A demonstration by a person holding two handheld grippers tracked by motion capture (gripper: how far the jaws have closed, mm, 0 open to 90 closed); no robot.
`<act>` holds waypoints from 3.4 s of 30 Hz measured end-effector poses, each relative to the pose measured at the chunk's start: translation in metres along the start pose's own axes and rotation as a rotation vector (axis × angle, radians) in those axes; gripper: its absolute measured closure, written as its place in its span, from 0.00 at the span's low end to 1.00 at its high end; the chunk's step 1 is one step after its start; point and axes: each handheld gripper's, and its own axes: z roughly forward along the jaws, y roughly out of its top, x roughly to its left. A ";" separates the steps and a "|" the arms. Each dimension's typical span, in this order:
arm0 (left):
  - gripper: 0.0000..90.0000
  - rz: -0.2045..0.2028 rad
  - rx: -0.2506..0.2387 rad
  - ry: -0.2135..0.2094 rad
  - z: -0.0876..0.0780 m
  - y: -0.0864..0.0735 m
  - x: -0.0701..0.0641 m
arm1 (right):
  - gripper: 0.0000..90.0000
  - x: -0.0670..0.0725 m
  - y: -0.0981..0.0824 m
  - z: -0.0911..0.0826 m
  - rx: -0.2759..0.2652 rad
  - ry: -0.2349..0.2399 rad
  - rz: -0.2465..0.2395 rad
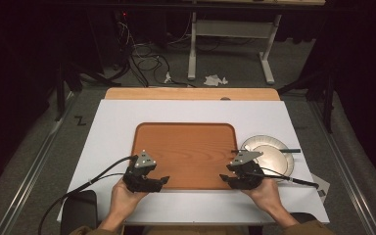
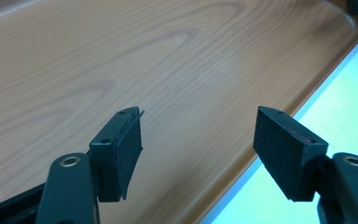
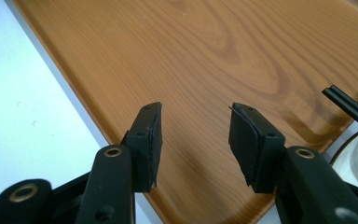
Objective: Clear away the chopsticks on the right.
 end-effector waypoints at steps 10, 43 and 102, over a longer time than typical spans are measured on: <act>0.36 0.004 0.001 0.002 -0.001 -0.001 0.000 | 0.62 0.000 0.001 -0.004 -0.013 0.000 0.014; 0.36 0.002 0.009 0.006 0.000 -0.001 0.000 | 0.69 -0.022 0.006 -0.056 -0.150 0.006 0.044; 0.36 -0.020 0.028 0.008 0.006 0.001 0.005 | 0.81 -0.181 -0.062 -0.064 0.089 -0.252 0.315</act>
